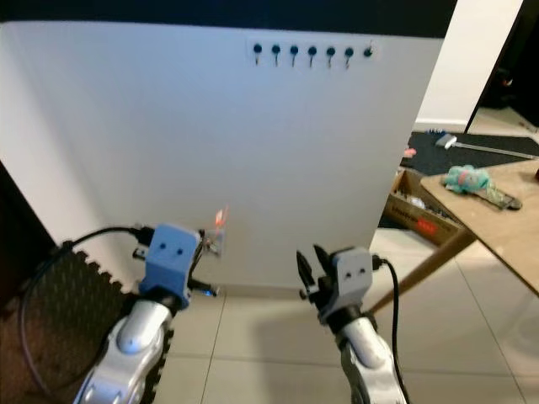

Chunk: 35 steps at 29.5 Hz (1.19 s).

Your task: Hang keys on a hook

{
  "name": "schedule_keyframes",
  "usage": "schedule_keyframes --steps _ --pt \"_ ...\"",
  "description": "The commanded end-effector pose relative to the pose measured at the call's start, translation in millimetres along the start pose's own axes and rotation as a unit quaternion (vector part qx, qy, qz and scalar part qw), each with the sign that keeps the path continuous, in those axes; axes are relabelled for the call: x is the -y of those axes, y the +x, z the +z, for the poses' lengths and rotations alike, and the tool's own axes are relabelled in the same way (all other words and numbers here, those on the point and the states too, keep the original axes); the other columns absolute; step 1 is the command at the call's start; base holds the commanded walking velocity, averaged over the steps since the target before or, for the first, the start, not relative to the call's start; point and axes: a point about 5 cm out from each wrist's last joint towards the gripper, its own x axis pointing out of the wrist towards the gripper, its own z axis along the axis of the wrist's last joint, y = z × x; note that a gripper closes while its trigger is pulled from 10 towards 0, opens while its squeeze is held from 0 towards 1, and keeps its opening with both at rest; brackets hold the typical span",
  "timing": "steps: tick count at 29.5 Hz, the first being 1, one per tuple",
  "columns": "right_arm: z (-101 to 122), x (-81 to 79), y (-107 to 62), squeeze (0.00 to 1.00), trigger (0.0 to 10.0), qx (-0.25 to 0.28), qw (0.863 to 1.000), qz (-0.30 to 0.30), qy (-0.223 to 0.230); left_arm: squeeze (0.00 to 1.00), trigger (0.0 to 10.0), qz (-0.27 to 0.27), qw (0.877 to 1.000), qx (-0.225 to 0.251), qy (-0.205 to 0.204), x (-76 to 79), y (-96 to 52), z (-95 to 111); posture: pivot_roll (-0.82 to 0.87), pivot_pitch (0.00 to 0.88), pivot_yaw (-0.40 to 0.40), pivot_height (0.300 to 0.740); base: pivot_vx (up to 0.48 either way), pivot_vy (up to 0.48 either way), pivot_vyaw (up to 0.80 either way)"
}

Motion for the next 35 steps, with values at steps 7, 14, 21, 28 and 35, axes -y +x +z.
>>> schedule_keyframes --steps 7,14,21,28,35 --pt "-8 5.0 -6.7 0.00 10.0 -0.020 1.000 -0.009 0.000 0.00 10.0 -0.010 1.000 0.000 0.000 5.4 -1.3 -2 0.08 0.075 -0.011 0.740 0.480 0.000 0.00" --pt "-9 4.4 -8.3 0.00 10.0 -0.023 1.000 -0.009 0.001 0.00 10.0 -0.010 1.000 -0.002 0.001 5.6 -2.7 -2 0.08 0.083 -0.011 0.740 0.480 0.000 0.00" --pt "-10 3.9 -9.2 0.00 10.0 -0.025 1.000 -0.008 0.002 0.00 10.0 -0.009 1.000 -0.005 0.001 5.9 -4.7 -3 0.09 0.090 -0.012 0.740 0.444 0.000 0.00" --pt "-12 3.4 -10.8 0.00 10.0 -0.030 1.000 -0.005 0.002 0.00 10.0 -0.002 1.000 -0.005 -0.008 7.6 -7.1 -2 0.09 0.095 -0.015 0.740 0.131 0.000 0.00" --pt "-12 3.3 -9.4 0.00 10.0 -0.030 1.000 -0.003 0.002 0.00 10.0 0.035 0.999 0.036 -0.002 2.2 8.7 21 0.08 0.096 -0.020 0.740 0.000 0.000 0.00"
